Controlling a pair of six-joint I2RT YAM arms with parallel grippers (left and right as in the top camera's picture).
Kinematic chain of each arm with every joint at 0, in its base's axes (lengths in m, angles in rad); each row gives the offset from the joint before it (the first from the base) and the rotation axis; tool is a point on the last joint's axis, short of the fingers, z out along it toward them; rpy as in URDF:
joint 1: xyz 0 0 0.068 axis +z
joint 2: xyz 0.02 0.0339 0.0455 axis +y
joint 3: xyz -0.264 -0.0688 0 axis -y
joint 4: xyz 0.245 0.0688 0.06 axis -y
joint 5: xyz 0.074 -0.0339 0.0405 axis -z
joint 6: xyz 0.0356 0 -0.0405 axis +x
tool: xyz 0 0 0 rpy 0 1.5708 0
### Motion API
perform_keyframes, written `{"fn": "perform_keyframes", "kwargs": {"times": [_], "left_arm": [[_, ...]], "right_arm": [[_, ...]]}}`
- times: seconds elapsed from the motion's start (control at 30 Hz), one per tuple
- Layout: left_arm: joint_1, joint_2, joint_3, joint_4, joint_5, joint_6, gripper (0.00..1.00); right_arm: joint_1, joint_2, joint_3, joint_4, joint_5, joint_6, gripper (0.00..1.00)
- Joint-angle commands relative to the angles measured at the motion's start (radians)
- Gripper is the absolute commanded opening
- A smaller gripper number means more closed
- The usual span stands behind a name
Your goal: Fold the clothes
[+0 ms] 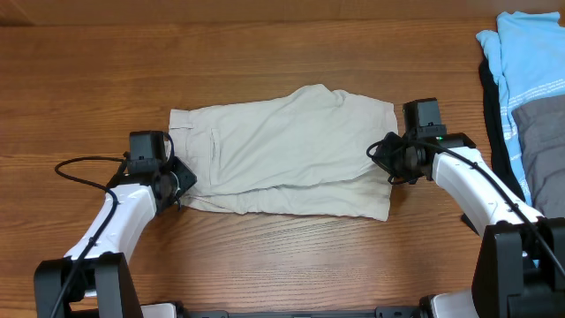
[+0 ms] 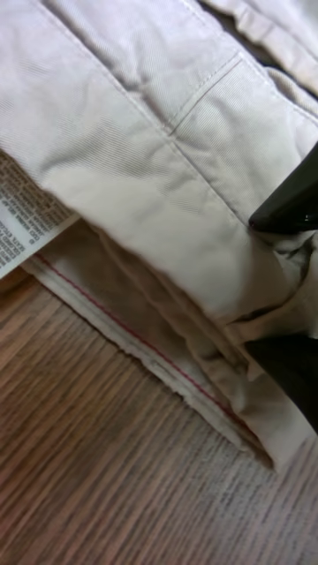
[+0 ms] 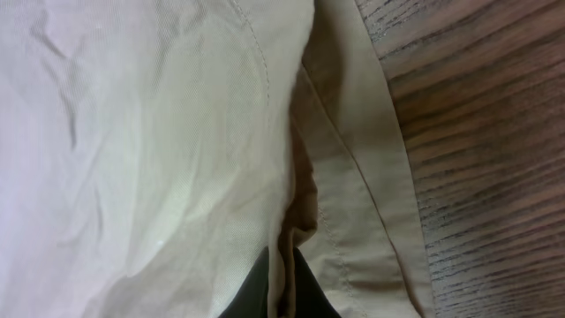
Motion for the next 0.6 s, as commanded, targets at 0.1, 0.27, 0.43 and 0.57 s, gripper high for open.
{"fn": "perform_keyframes", "kwargs": {"times": [0.1,0.27,0.43,0.57], "left_arm": [[-0.001,-0.060,0.111,-0.096,0.047,0.009,0.38],[-0.001,-0.071,0.122,-0.174,0.045,0.008,0.52],[-0.001,-0.042,0.095,-0.237,-0.005,0.007,0.63],[-0.001,-0.004,0.074,-0.236,-0.004,-0.003,0.63]], "right_arm": [[-0.005,-0.020,0.021,0.003,0.009,-0.008,0.04],[-0.005,-0.020,0.021,0.003,0.010,-0.008,0.04],[-0.005,-0.020,0.021,0.003,0.010,-0.008,0.04],[-0.005,-0.020,0.021,0.003,0.010,-0.008,0.04]]}}
